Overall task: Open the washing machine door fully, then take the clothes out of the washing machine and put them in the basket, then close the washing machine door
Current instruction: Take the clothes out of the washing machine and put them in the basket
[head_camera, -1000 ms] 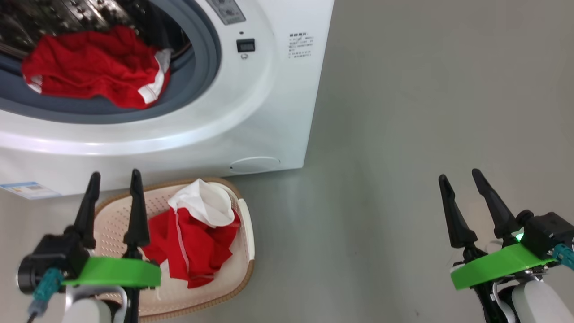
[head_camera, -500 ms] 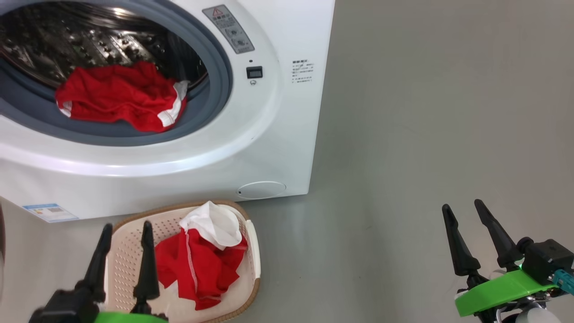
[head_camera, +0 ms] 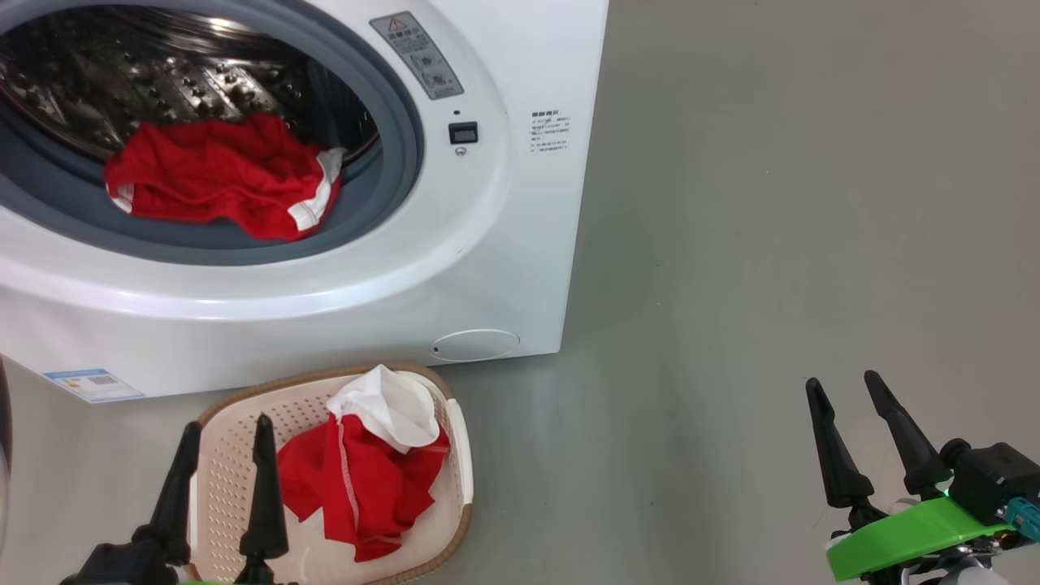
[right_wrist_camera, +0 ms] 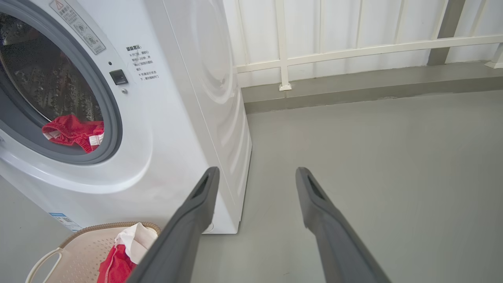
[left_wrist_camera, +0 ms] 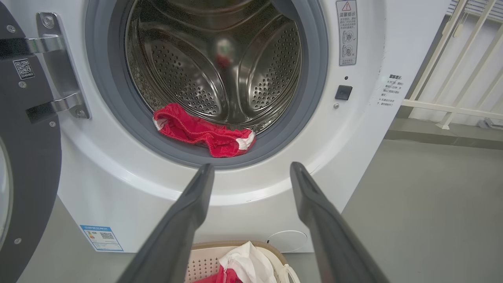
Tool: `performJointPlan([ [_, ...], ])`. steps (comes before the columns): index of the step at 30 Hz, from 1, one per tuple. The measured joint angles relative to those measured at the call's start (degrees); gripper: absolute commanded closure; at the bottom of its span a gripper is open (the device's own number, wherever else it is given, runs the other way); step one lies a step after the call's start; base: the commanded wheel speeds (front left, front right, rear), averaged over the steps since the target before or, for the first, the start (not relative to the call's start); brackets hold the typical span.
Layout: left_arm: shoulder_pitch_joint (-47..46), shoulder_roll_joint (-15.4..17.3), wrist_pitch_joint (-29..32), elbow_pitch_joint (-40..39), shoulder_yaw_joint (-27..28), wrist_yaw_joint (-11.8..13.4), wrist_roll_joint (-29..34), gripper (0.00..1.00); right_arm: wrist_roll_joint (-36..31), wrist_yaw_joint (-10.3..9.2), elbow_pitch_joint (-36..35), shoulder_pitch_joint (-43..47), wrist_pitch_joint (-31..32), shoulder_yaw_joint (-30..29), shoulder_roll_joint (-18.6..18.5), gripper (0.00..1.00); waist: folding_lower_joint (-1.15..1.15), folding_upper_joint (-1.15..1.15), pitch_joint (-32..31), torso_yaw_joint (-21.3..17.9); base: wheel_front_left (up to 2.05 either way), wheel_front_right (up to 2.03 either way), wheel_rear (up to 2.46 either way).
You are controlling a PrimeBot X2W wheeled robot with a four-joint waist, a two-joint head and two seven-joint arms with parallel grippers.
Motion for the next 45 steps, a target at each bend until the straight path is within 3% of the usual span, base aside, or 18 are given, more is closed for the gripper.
performJointPlan([
  [8,-1.0,0.0,0.0,1.5,-1.7,-0.8,0.0,0.00,0.0,0.00,0.0,0.0,0.0,0.1,0.1,0.00,0.00,0.00,0.6,0.1,0.00,0.00,0.00],
  [15,-10.6,0.0,0.0,9.5,-1.6,-2.7,2.4,0.00,0.0,0.00,0.0,-0.5,0.0,1.1,0.4,0.00,0.00,0.00,2.4,0.0,0.00,0.00,0.00],
  [22,-26.6,0.4,0.0,20.1,-0.3,-4.0,4.9,0.00,0.1,0.00,-0.2,-3.0,0.0,1.8,0.7,0.00,0.00,0.00,6.0,-1.5,0.00,0.00,0.00],
  [29,-39.9,3.0,0.0,32.2,1.7,-4.6,5.0,0.00,0.5,0.00,-0.2,-5.5,0.0,2.4,1.2,0.00,0.00,0.00,9.9,-3.8,0.00,0.00,0.00],
  [33,-44.8,4.2,0.0,40.1,2.6,-4.6,4.0,0.00,0.5,0.00,-0.2,-6.5,0.0,2.6,1.4,0.00,0.00,0.00,11.5,-5.0,0.00,0.00,0.00],
  [37,-52.3,7.3,0.0,51.2,2.5,-5.1,4.1,0.00,0.5,0.00,-0.3,-7.7,0.0,3.1,2.0,0.00,0.00,0.00,14.1,-7.0,0.00,0.00,0.00],
  [45,-60.6,9.4,0.0,60.4,2.0,-5.1,4.1,0.00,1.0,0.00,-0.7,-9.0,0.0,3.1,2.4,0.00,0.00,0.00,17.8,-8.7,0.00,0.00,0.00],
])
